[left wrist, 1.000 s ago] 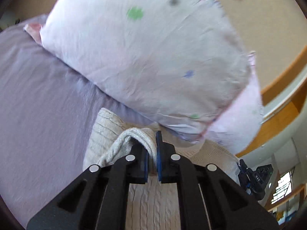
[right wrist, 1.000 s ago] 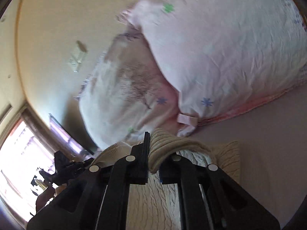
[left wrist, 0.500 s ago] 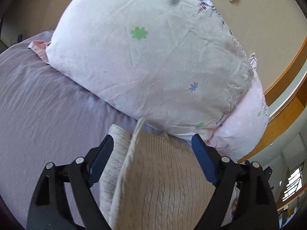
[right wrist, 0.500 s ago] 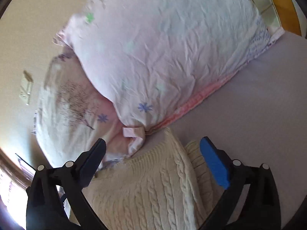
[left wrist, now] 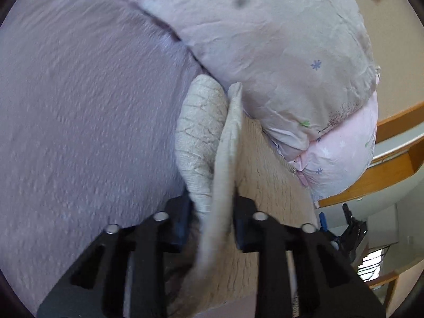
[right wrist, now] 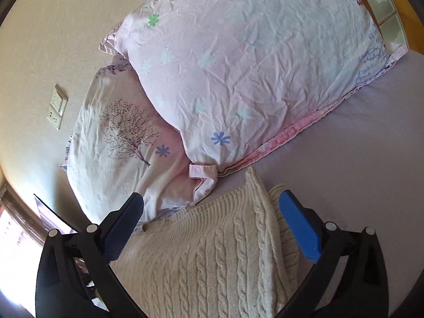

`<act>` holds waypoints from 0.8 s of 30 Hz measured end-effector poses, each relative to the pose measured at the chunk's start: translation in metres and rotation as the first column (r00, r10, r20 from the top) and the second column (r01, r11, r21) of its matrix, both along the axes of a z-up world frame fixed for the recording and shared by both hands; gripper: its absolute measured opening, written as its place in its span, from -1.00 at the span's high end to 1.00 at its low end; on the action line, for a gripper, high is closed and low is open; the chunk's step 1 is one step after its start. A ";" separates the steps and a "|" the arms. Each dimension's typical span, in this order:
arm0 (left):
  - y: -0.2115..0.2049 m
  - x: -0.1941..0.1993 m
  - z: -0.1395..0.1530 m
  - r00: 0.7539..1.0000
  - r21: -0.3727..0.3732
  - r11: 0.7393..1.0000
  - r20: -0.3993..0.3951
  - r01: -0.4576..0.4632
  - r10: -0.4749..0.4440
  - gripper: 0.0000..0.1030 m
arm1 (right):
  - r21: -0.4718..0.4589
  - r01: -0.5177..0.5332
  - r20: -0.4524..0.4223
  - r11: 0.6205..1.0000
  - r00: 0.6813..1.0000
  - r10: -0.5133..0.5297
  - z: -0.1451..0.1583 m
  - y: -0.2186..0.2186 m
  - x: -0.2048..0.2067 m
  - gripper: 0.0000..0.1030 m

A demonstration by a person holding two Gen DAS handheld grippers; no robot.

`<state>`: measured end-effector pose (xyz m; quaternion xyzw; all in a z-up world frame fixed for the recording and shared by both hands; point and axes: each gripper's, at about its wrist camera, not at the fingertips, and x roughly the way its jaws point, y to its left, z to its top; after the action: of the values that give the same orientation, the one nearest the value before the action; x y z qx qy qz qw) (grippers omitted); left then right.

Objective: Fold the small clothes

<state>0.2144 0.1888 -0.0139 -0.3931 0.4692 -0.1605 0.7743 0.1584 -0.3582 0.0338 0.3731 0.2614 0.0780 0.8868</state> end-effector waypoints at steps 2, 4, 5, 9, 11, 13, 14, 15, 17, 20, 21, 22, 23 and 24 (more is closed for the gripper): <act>-0.001 -0.003 0.002 0.999 -0.057 0.998 0.007 -0.032 0.032 0.70 | 0.015 -0.010 0.012 1.000 1.000 0.010 0.002 -0.004 -0.002 -0.97; -0.014 -0.007 0.024 0.997 -0.112 0.994 0.075 -0.020 0.028 0.72 | 0.019 -0.006 0.031 1.000 1.000 0.006 0.007 -0.010 -0.006 -0.97; -0.025 -0.008 0.037 0.994 -0.133 0.991 0.112 0.002 0.013 0.73 | 0.017 -0.005 0.041 1.000 0.999 0.004 0.009 -0.014 -0.008 -0.97; -0.110 -0.003 0.099 0.949 -0.214 0.959 0.295 0.184 -0.116 0.73 | -0.016 0.031 0.103 0.999 0.994 -0.029 0.022 -0.034 -0.021 -0.97; -0.178 0.010 0.113 0.916 -0.263 0.920 0.353 0.291 -0.189 0.73 | -0.058 0.068 0.132 0.996 0.989 -0.060 0.029 -0.043 -0.028 -0.97; -0.248 0.031 0.108 0.898 -0.328 0.863 0.350 0.385 -0.268 0.59 | -0.108 0.098 0.136 0.989 0.987 -0.083 0.032 -0.052 -0.032 -0.97; -0.279 0.041 0.099 0.890 -0.367 0.824 0.324 0.430 -0.320 0.50 | -0.110 0.095 0.129 0.989 0.988 -0.080 0.031 -0.056 -0.032 -0.97; -0.308 0.050 0.088 0.882 -0.417 0.780 0.282 0.468 -0.378 0.39 | -0.092 0.077 0.111 0.993 0.992 -0.067 0.027 -0.063 -0.031 -0.97; -0.322 0.051 0.081 0.876 -0.467 0.742 0.254 0.482 -0.410 0.35 | -0.030 0.032 0.071 0.999 0.997 -0.030 0.019 -0.073 -0.026 -0.97; -0.287 0.039 0.098 0.872 -0.291 0.840 0.330 0.458 -0.361 -0.38 | 0.107 -0.091 0.001 0.990 0.996 0.092 0.004 -0.081 -0.014 -0.97; -0.273 0.035 0.101 0.877 -0.229 0.873 0.337 0.430 -0.343 -0.47 | 0.136 -0.124 -0.022 0.983 0.992 0.128 -0.001 -0.079 -0.009 -0.97; -0.254 0.030 0.103 0.887 -0.117 0.919 0.330 0.378 -0.323 -0.49 | 0.153 -0.151 -0.050 0.977 0.986 0.161 -0.006 -0.075 -0.005 -0.97; -0.245 0.032 0.101 0.896 -0.033 0.939 0.312 0.342 -0.315 -0.50 | 0.163 -0.173 -0.093 0.971 0.977 0.190 -0.011 -0.070 0.001 -0.97; -0.237 0.034 0.098 0.907 0.033 0.949 0.285 0.314 -0.310 -0.53 | 0.164 -0.187 -0.126 0.969 0.970 0.208 -0.016 -0.066 0.004 -0.97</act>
<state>0.2489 -0.0484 0.0840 -0.2911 0.4077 -0.3404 0.7957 0.1625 -0.4239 0.0177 0.4156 0.3530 0.1589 0.8231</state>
